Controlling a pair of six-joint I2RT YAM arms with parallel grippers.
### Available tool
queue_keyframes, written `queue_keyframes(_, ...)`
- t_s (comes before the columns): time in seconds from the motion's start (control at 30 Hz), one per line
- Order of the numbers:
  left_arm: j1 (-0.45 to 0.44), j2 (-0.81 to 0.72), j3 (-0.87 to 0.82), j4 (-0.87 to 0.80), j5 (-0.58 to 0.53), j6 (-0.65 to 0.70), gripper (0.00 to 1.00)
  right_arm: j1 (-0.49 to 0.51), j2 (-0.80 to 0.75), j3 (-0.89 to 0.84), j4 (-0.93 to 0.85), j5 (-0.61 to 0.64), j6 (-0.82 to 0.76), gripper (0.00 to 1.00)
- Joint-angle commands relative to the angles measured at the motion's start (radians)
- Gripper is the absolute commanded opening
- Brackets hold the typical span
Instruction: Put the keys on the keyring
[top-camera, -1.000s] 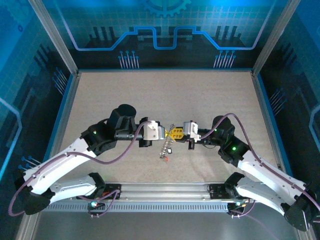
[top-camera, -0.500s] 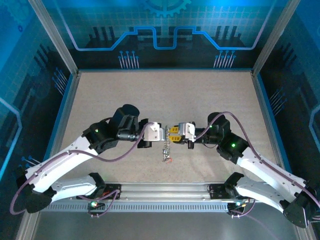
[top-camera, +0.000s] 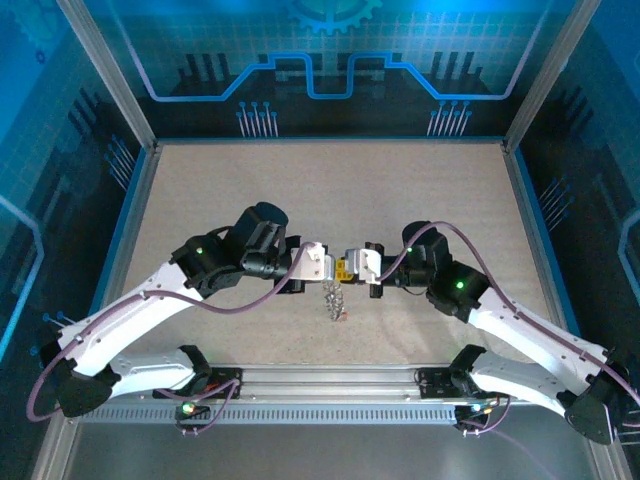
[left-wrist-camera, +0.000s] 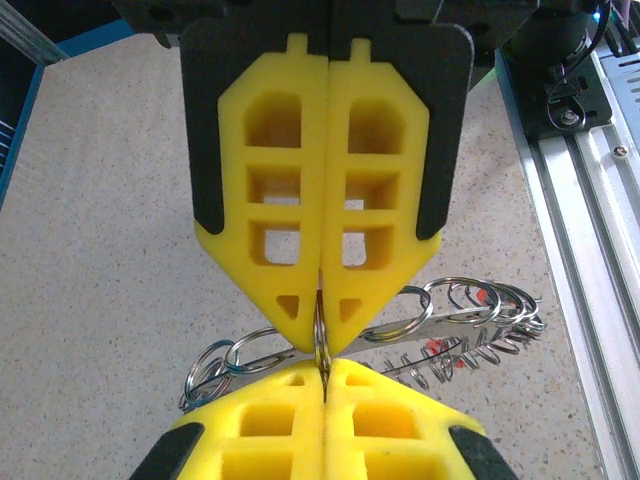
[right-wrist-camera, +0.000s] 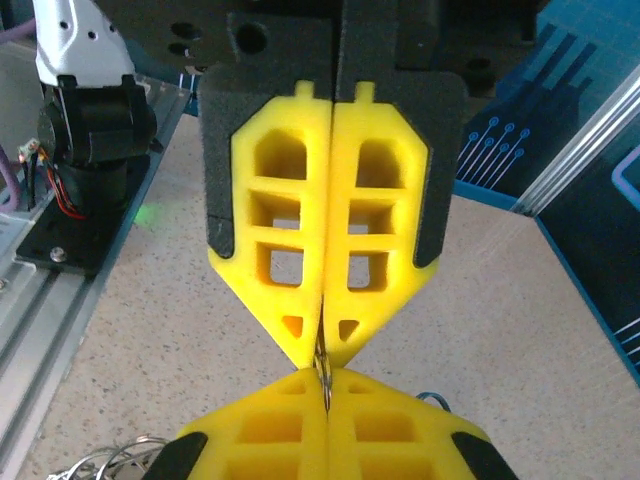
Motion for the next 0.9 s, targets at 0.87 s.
queue_keyframes(0.87,-0.001,-0.105,-0.158,0.274,-0.049,0.000,0.00,-0.015,-0.083,-0.084,0.297,-0.066,0.225,0.00)
